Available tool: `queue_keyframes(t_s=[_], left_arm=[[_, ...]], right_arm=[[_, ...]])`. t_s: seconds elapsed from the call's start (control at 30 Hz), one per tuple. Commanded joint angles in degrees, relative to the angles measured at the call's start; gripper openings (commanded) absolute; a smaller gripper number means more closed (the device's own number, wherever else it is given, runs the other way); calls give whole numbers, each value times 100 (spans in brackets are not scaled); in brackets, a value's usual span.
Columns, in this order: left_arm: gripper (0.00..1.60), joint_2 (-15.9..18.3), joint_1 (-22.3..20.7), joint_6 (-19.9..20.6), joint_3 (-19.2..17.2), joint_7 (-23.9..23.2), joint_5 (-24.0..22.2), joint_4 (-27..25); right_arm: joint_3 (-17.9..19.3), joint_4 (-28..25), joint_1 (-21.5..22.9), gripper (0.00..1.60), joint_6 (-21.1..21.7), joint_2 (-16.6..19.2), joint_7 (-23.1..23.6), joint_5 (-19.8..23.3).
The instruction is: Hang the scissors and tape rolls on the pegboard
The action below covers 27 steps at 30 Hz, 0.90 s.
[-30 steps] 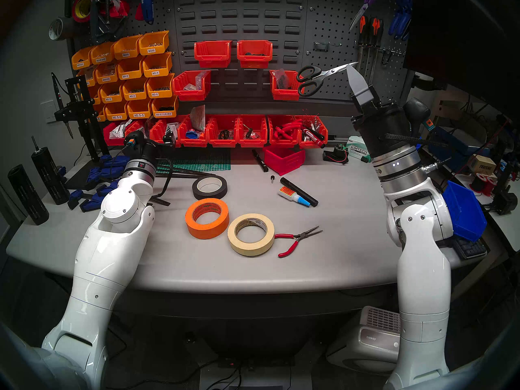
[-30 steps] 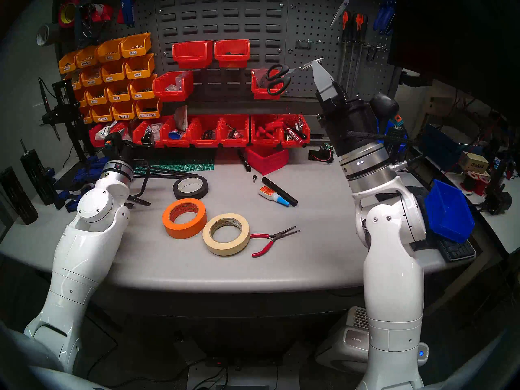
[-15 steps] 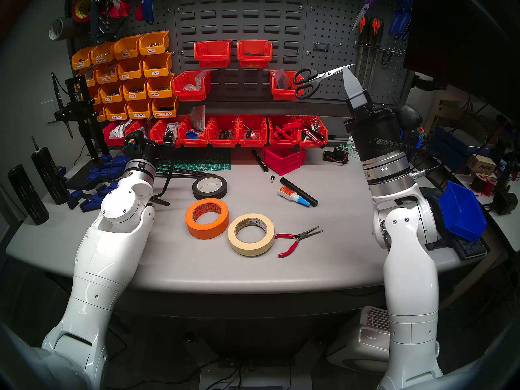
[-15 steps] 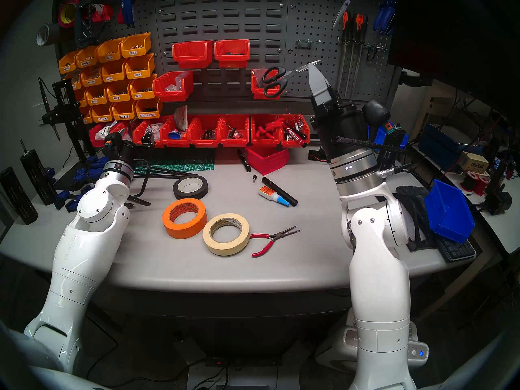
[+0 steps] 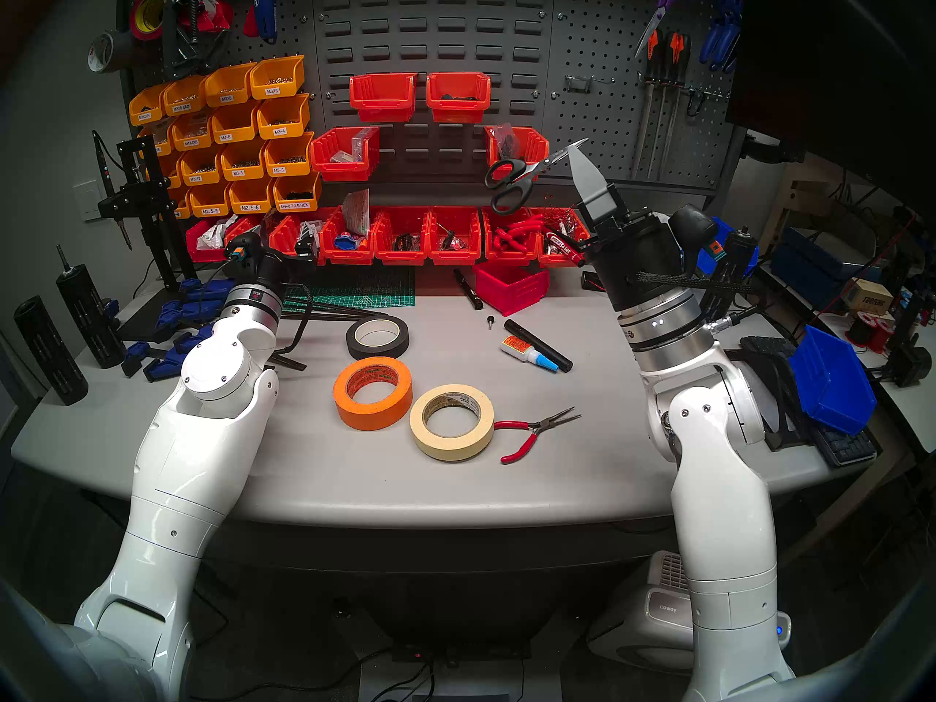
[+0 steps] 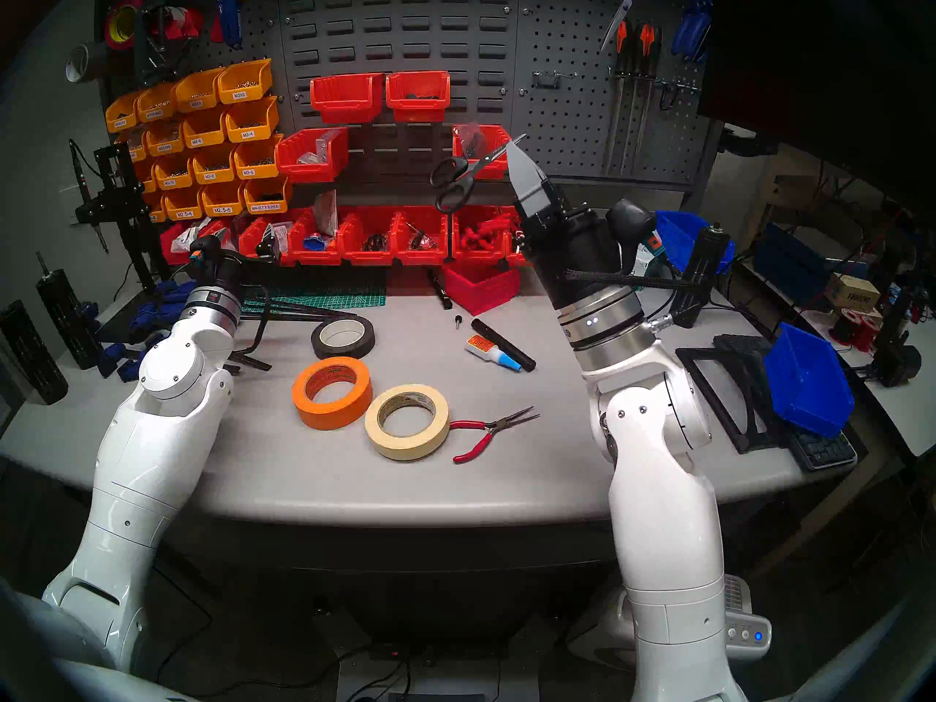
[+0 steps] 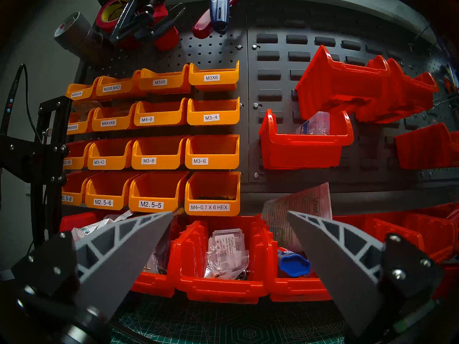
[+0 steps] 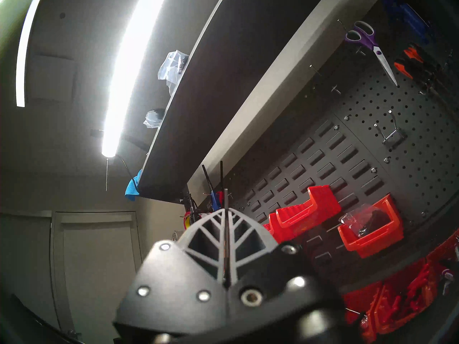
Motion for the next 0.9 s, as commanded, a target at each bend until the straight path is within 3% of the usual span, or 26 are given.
queue_keyframes(t_s=[0.0,0.17,0.43,0.87], left_arm=[[160,-15,-434,-65,74,-246,-127,-392],[160,-65,-450,34,125,-650,-598,-506],[160,-36,-306,512,-123,-1473,-2018,-733],[160,-170,-141,2018,-748,-2511,-4311,-841]], right_arm=[[-63,-97,33,0,-25,-8,87,6],[-114,-59,53,0,-36,-44,115,36],[-199,0,146,0,-39,-56,162,66],[-304,25,360,0,-50,-112,200,114]])
